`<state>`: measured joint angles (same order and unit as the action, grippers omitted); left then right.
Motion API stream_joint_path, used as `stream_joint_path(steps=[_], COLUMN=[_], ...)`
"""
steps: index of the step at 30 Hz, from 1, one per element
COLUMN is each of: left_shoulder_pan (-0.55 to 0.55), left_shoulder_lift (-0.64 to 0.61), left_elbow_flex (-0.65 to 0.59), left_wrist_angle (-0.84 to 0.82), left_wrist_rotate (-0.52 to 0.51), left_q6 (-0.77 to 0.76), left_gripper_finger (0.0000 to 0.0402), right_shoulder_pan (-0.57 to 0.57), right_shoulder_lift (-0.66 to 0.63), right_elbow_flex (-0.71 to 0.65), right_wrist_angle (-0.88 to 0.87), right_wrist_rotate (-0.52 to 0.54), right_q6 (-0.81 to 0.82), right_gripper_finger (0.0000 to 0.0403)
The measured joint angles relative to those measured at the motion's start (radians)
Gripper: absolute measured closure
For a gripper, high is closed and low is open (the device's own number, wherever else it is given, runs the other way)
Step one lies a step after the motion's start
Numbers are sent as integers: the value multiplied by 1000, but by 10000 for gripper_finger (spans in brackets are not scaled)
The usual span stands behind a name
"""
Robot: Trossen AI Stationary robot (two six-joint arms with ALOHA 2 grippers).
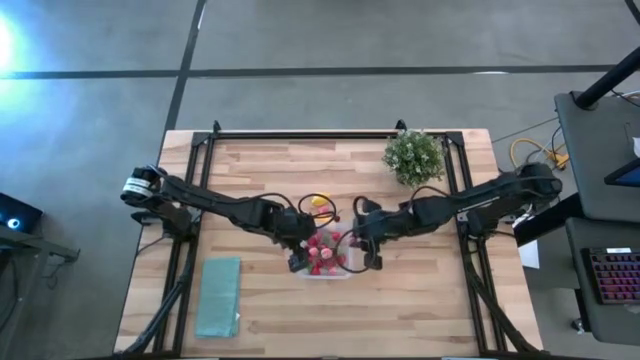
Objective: Pick and placing Produce into tupperware
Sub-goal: Put the pink peach into the transparent bin, then put the yellow lemon into the transparent bin
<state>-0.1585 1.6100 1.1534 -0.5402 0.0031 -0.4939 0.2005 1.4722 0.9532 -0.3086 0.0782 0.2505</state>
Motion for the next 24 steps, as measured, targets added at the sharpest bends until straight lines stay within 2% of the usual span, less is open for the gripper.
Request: stream_joint_path(steps=[6,13,18,24], left_shoulder_pan=[-6,-6,10,119], left_shoulder_lift=[-74,-196,-251,-245], left_elbow_flex=[0,0,-1,-18], left_wrist_angle=[-21,-143,-158,-152], left_wrist_rotate=[-42,-194,-247,-244], left_q6=[-7,-26,-18,-16], left_gripper_finger=[145,145,145,145], right_shoulder_pan=[0,0,-3,-5], right_shoulder_lift=[115,215,200,114], right_elbow_flex=[74,203,263,300], right_wrist_angle=[33,-14,-113,-283], right_wrist_rotate=[-30,-19,65,257], right_q6=[-6,-22,-22,44], right_gripper_finger=[293,221,175,152])
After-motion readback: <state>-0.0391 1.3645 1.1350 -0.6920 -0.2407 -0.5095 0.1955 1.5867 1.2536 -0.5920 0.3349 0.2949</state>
